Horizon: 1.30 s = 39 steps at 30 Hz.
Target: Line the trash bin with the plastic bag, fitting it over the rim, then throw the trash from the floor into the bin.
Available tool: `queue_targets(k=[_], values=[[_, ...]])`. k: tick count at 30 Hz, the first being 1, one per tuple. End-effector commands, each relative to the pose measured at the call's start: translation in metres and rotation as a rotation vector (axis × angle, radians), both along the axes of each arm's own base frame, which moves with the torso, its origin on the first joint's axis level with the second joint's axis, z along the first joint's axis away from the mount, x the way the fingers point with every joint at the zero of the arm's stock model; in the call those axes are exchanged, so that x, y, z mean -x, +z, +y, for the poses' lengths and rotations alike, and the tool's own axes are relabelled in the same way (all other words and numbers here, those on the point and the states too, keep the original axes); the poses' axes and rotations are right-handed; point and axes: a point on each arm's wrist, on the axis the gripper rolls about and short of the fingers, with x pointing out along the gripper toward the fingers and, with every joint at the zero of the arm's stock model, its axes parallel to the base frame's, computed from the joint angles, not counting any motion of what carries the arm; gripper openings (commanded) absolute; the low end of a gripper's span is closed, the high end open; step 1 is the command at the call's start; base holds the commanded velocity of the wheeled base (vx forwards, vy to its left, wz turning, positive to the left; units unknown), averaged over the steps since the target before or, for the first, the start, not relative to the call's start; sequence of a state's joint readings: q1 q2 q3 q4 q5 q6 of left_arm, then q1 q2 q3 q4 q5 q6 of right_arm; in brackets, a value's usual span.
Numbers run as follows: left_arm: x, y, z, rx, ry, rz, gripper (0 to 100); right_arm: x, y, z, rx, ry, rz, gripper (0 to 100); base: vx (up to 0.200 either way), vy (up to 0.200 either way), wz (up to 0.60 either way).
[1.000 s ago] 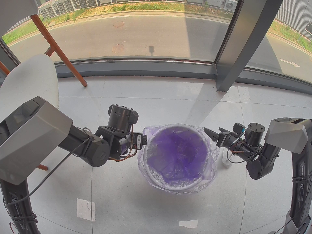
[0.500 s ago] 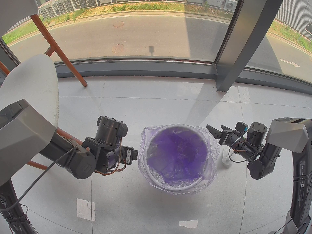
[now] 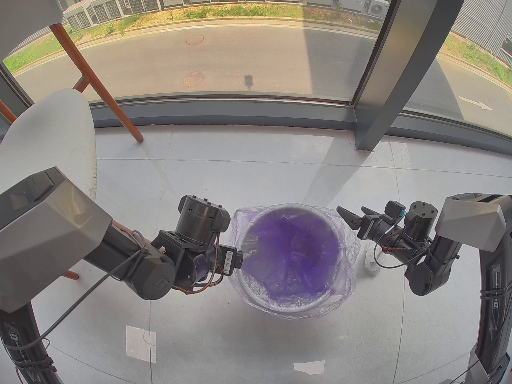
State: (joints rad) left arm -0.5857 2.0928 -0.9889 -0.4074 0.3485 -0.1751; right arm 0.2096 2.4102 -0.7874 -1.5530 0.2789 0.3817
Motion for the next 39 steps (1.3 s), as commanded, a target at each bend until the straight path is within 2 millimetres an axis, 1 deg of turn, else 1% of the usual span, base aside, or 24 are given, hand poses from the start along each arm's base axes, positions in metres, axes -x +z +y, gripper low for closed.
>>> queue_targets(k=[1, 6, 11, 16, 20, 24, 28, 31, 38, 39], values=[[-0.002, -0.006, -0.001, -0.012, 0.004, 0.011, 100, 0.001, -0.001, 0.001, 0.002, 0.002, 0.003, 100, 0.000, 0.000, 0.00], [0.000, -0.005, 0.001, -0.012, 0.006, 0.011, 100, 0.001, -0.002, 0.001, 0.004, 0.003, 0.005, 100, 0.000, 0.000, 0.00], [0.000, 0.004, 0.001, 0.001, 0.006, -0.012, 100, 0.002, -0.002, 0.004, 0.005, 0.012, 0.005, 100, 0.000, 0.000, 0.00], [0.004, 0.005, 0.004, 0.000, 0.008, -0.006, 100, 0.002, -0.002, 0.005, 0.007, 0.012, 0.004, 100, 0.000, 0.000, 0.00], [0.008, 0.002, 0.008, -0.012, 0.011, 0.007, 100, 0.002, -0.002, 0.005, 0.007, 0.012, 0.002, 100, 0.000, 0.000, 0.00], [0.012, -0.005, 0.010, -0.035, 0.019, 0.029, 100, 0.003, -0.003, 0.005, 0.009, 0.009, 0.008, 100, 0.000, 0.000, 0.00], [0.010, -0.009, 0.010, -0.039, 0.020, 0.034, 100, 0.005, -0.002, 0.005, 0.010, 0.009, 0.009, 100, 0.000, 0.000, 0.00], [0.008, -0.016, 0.009, -0.050, 0.021, 0.048, 100, 0.005, -0.001, 0.005, 0.010, 0.009, 0.008, 100, 0.000, 0.000, 0.00], [0.000, -0.020, 0.002, -0.045, 0.018, 0.043, 100, 0.005, 0.000, 0.006, 0.010, 0.012, 0.004, 100, 0.000, 0.000, 0.00], [-0.001, -0.023, 0.003, -0.050, 0.017, 0.049, 0, 0.005, 0.000, 0.006, 0.011, 0.012, 0.002, 100, 0.000, 0.000, 0.00]])
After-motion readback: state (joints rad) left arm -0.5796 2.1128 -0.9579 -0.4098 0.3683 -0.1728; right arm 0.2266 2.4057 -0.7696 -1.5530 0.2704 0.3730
